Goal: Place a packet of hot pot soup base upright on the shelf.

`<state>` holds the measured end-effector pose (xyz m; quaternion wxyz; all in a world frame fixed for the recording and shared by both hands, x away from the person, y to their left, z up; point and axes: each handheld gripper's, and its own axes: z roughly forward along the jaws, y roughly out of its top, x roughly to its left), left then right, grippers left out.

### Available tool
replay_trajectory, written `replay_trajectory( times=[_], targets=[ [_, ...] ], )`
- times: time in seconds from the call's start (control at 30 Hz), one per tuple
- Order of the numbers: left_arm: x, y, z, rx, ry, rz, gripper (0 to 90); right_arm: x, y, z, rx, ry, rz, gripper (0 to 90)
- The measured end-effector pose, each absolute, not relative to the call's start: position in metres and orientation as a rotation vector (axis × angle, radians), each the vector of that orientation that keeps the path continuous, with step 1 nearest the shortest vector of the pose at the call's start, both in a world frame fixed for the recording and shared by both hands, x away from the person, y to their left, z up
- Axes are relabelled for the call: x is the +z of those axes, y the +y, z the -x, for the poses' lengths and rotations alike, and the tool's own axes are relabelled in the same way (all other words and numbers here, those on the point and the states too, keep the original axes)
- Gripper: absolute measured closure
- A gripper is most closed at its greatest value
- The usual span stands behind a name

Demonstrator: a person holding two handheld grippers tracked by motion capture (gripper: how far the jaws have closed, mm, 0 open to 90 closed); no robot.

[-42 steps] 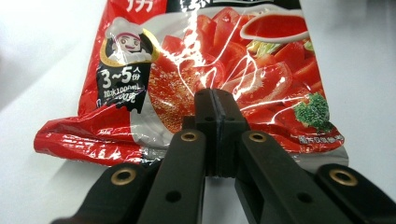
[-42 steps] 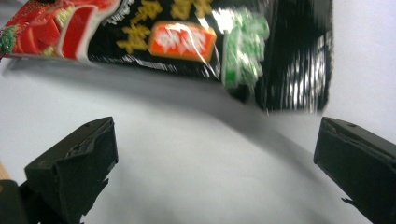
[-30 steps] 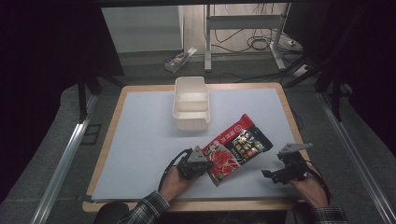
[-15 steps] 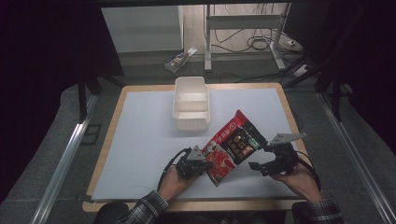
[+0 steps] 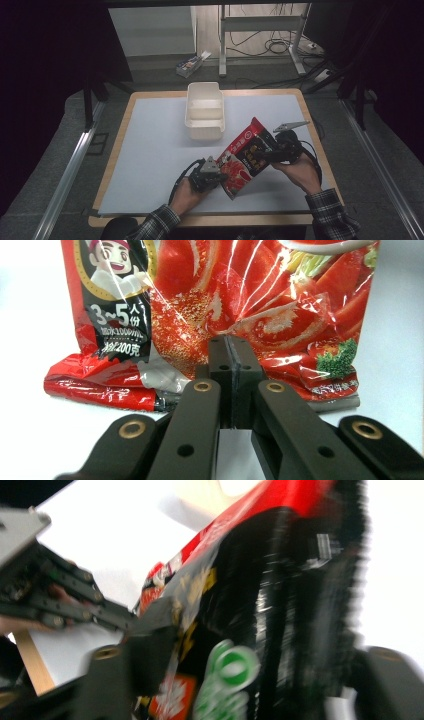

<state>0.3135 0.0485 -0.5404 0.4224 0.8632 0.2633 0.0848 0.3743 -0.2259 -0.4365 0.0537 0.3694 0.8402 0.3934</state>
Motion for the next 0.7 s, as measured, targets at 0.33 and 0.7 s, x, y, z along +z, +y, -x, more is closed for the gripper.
replay_trajectory(
  times=[0.33,0.7],
  targets=[
    [-0.533,0.058,-0.315,0.183,0.664,-2.146,88.0,-0.430,-0.227,-0.375,1.340,2.538,-1.134,69.3],
    [-0.519,0.067,-0.302,0.232,0.669,-2.123,47.3,-0.405,-0.219,-0.381,1.338,2.536,-1.076,69.7]
  ],
)
